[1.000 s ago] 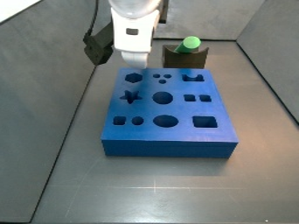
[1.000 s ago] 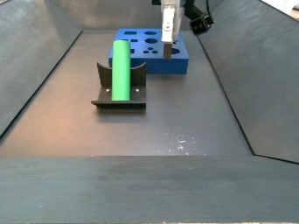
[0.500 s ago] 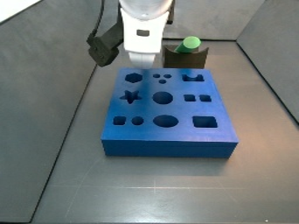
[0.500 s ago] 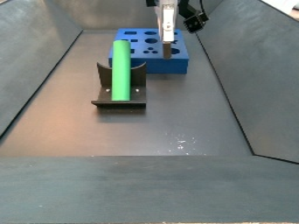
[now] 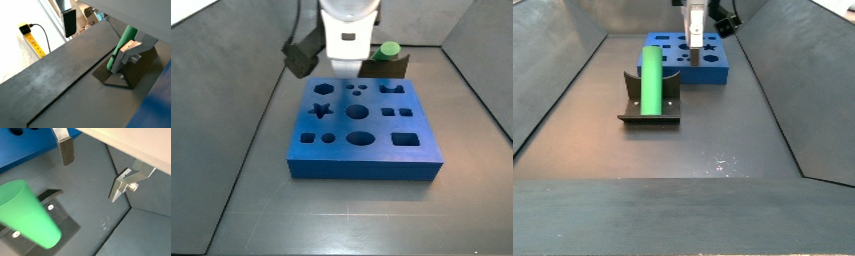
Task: Pick up the oval object. Move up. Place the oval object on the fixture. Regrasp the oval object. Move to above the board. Insert the oval object.
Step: Regrasp the oval object.
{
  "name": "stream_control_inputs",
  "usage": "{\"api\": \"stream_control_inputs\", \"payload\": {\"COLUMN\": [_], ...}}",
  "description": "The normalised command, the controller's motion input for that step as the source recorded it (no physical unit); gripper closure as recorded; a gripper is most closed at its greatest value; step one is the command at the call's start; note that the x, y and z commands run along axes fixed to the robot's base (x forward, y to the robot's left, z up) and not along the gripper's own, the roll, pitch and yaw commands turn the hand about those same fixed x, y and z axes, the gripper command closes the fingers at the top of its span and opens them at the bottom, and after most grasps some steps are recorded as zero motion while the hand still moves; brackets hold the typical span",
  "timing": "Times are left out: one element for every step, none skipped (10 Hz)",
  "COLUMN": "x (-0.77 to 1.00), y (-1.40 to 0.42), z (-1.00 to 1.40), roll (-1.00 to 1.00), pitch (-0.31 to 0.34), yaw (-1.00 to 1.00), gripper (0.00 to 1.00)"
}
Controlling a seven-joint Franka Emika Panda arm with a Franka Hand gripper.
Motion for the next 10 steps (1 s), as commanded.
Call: {"api": "stream_control_inputs", "payload": {"x": [1.00,1.00,1.00,1.00,1.00,1.00,0.89,0.84,0.71,0.66], "y": [-0.02,-0.01,-0.01,-0.01,-0.01,-0.01,-0.01,-0.01,-0.01,-0.01], "z": [-0.02,-0.02,-0.03,-0.03,-0.04,-0.03,-0.03,-0.04,-0.03,-0.03], "roll": [0.08,0.08,0.09,0.09,0.10,0.10,0.11,0.11,0.12,0.12], "pitch": [0.005,0.017,0.038,0.047,0.071,0.078,0.092,0.098,0.109,0.112], "yaw": [0.03,0.01,0.00,0.00,0.00,0.00,0.01,0.02,0.03,0.04], "gripper": [0.00,0.00,0.00,0.00,0.00,0.00,0.00,0.00,0.00,0.00]}}
